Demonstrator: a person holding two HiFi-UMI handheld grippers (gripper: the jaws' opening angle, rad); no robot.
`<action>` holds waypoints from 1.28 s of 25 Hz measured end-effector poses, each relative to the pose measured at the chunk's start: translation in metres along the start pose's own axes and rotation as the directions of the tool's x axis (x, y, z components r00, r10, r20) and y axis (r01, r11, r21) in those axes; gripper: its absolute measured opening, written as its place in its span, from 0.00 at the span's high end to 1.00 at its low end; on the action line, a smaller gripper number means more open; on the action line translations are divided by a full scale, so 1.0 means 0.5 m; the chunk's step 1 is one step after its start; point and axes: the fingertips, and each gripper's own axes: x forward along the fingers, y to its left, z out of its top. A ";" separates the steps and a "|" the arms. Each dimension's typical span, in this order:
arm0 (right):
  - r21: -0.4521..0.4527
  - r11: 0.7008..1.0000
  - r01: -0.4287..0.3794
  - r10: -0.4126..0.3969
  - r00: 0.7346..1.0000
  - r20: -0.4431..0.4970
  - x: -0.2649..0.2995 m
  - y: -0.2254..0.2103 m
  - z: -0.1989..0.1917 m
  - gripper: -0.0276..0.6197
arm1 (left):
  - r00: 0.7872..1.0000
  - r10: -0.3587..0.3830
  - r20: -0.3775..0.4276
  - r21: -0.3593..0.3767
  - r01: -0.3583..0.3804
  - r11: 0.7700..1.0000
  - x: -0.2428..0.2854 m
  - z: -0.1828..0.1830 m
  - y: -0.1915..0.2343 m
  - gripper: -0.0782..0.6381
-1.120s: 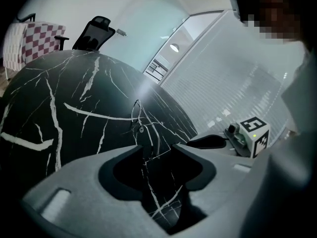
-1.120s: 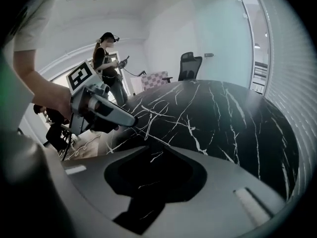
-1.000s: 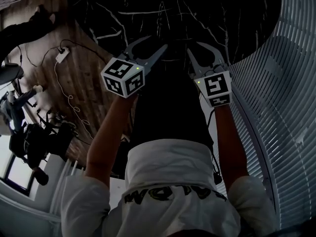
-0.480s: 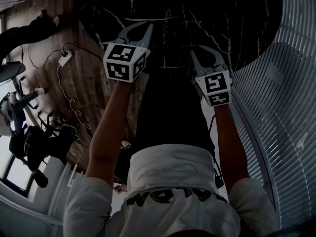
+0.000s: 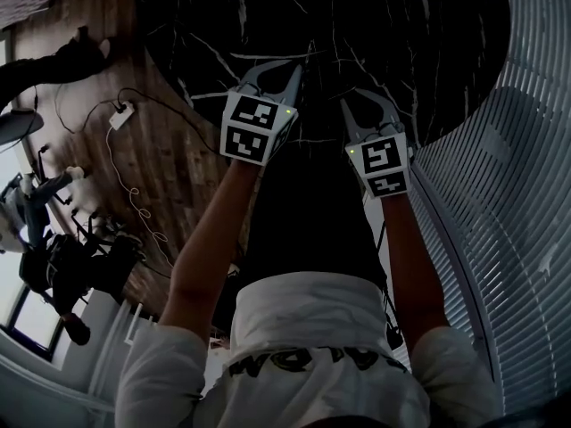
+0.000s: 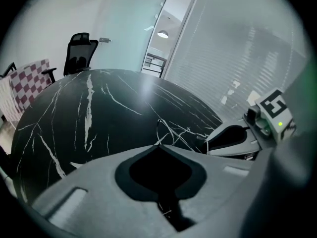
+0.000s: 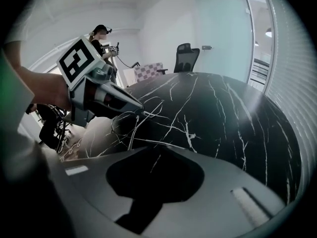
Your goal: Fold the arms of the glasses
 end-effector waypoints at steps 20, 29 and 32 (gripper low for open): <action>-0.098 0.995 0.023 -0.025 0.999 -0.023 0.037 -0.013 0.048 0.88 | 0.997 -0.074 -0.032 0.062 0.076 0.995 0.032 -0.006 -0.088 0.89; 0.016 0.994 0.113 -0.113 0.990 0.084 -0.163 -0.063 0.077 0.91 | 0.998 -0.050 0.050 0.040 0.048 0.998 -0.092 0.032 -0.125 0.89; 0.066 0.994 0.086 -0.098 0.973 0.210 -0.278 -0.030 0.138 0.95 | 0.987 -0.097 0.127 0.014 0.096 0.995 -0.184 0.066 -0.201 0.89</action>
